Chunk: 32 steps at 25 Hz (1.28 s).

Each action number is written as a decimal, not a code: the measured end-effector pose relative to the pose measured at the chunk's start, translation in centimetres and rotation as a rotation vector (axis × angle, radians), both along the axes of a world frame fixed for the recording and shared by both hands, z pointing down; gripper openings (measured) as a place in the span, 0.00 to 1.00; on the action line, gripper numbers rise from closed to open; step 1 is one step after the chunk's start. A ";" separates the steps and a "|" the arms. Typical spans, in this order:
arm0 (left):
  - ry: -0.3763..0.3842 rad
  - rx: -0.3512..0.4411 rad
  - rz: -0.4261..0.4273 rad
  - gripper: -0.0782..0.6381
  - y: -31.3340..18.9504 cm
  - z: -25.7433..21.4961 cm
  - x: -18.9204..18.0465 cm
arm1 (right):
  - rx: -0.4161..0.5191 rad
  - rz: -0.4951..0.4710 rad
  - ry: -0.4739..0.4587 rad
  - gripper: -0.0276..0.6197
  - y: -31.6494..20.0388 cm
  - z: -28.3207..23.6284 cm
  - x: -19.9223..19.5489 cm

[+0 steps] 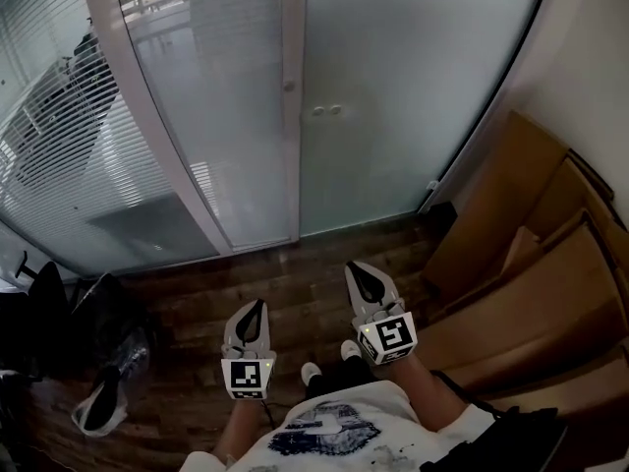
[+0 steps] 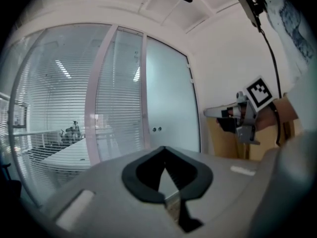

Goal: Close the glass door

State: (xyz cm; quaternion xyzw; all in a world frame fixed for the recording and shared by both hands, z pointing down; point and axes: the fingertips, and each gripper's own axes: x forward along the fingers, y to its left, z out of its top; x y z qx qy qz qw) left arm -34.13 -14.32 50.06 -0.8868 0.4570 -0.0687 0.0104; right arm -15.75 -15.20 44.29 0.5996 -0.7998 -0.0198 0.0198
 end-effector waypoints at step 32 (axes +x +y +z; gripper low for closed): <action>-0.052 0.033 0.032 0.11 0.0 -2.2 10.6 | -0.009 0.000 -0.080 0.05 1.0 1.2 9.1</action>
